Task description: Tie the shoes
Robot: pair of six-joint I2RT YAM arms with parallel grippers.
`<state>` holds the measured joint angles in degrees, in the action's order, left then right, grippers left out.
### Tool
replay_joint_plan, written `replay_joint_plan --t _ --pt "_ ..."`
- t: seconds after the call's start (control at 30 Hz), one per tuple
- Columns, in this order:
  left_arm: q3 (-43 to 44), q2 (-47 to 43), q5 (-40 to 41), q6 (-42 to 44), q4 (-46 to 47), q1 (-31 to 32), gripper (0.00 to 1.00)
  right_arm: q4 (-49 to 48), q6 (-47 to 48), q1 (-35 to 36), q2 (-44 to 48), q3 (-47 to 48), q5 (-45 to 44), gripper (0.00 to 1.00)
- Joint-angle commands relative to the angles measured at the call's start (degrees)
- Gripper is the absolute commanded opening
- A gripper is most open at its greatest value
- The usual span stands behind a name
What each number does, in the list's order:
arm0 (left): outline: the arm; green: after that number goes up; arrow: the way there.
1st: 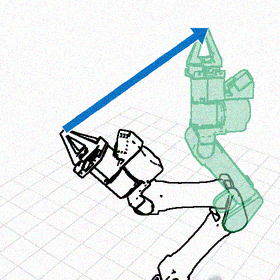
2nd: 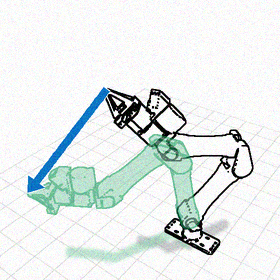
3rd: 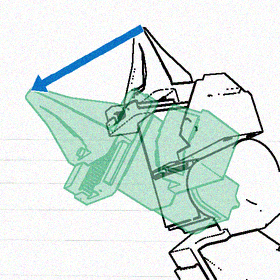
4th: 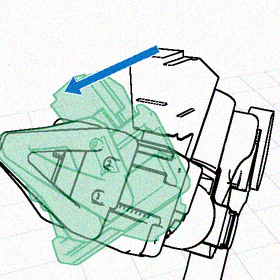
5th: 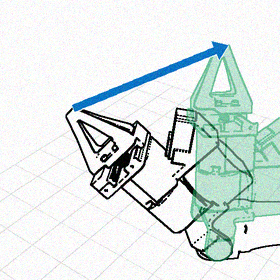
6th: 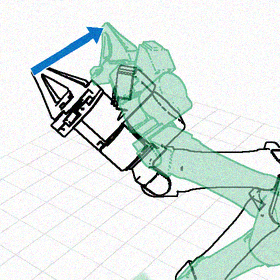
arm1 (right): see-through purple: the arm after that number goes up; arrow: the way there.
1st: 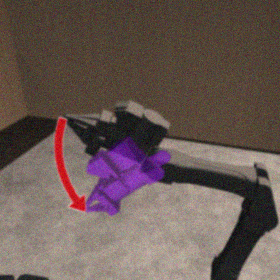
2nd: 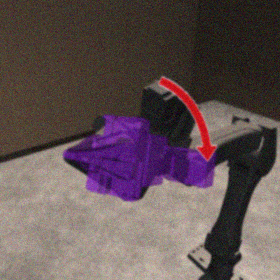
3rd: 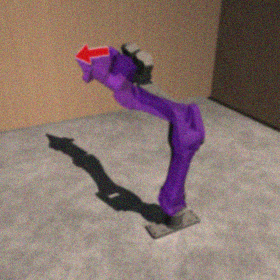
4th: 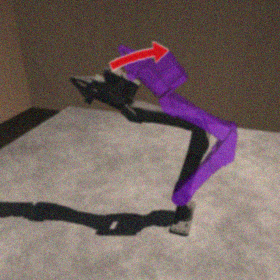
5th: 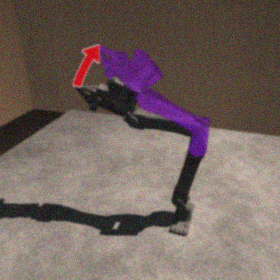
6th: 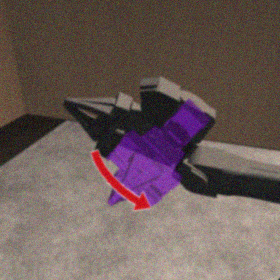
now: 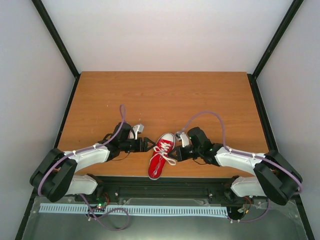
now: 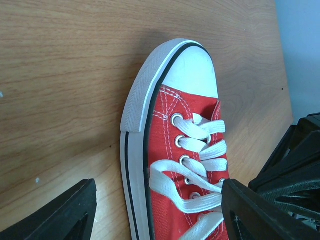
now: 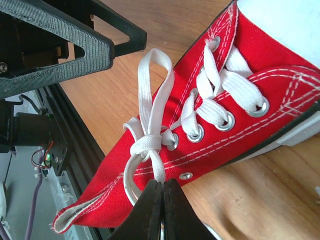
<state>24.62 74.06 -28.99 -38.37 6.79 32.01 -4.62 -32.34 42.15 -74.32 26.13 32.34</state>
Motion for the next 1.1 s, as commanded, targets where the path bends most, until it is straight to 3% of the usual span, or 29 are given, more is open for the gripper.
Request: replay_joint_plan --t 0.0,0.67,1.0,1.07 --pt "0.40 -0.53 -1.88 0.16 2.23 0.42 0.70 3.12 0.88 0.44 3.24 -1.79 -3.06 0.03" --pt "3.15 3.11 -6.59 0.44 6.42 4.18 0.64 10.62 -1.44 0.39 8.30 -6.75 -10.56 0.03" --pt "3.88 5.08 -8.10 0.48 6.84 4.77 0.45 11.17 -1.93 0.39 9.85 -7.37 -11.35 0.03" --pt "4.15 5.48 -8.64 0.61 6.76 4.97 0.44 11.69 -1.93 0.39 10.37 -7.41 -11.75 0.12"
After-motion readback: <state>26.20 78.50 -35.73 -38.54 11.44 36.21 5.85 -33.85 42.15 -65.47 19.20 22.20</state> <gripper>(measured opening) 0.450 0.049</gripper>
